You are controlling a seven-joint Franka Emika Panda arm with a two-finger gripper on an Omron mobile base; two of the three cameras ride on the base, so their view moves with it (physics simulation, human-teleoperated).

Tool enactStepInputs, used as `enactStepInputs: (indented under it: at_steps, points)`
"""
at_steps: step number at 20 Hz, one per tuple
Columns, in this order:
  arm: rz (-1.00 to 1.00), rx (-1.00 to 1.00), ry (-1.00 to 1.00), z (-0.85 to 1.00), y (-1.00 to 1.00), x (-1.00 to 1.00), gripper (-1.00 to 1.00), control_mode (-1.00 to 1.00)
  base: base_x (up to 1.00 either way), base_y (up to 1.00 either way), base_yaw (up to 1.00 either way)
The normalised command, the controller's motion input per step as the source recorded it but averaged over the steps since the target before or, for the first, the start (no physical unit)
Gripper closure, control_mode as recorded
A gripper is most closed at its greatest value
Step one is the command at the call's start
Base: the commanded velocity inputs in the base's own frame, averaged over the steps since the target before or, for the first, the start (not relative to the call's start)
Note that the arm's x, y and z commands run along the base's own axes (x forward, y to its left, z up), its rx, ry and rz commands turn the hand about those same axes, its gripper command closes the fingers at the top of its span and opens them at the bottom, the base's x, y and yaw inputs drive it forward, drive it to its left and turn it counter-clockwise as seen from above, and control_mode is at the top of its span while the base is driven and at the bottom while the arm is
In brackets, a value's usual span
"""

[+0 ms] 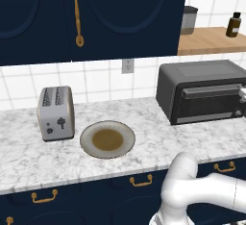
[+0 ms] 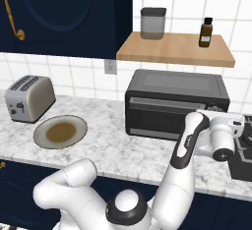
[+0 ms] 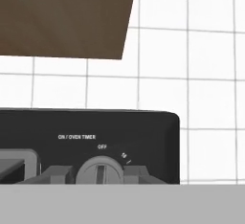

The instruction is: Pick up the kebab skewer and baguette bread, and place them inside the toaster oven. Close the toaster oven door and start by setting the timer.

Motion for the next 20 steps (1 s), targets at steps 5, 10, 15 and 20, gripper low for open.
enactStepInputs:
  at_steps: [5,10,15,20]
  points:
    - [0.00,0.00,-0.02,0.00,0.07,0.00,1.00,-1.00,0.00,0.00,0.00]
    - [0.00,0.00,0.00,0.00,0.00,0.00,1.00,-1.00,0.00,0.00,0.00]
    - [0.00,0.00,-0.01,0.00,0.00,0.00,1.00,-1.00,0.00,0.00,0.00]
    - [0.00,0.04,-0.03,0.00,0.00,0.00,1.00,-1.00,0.00,0.00,0.00]
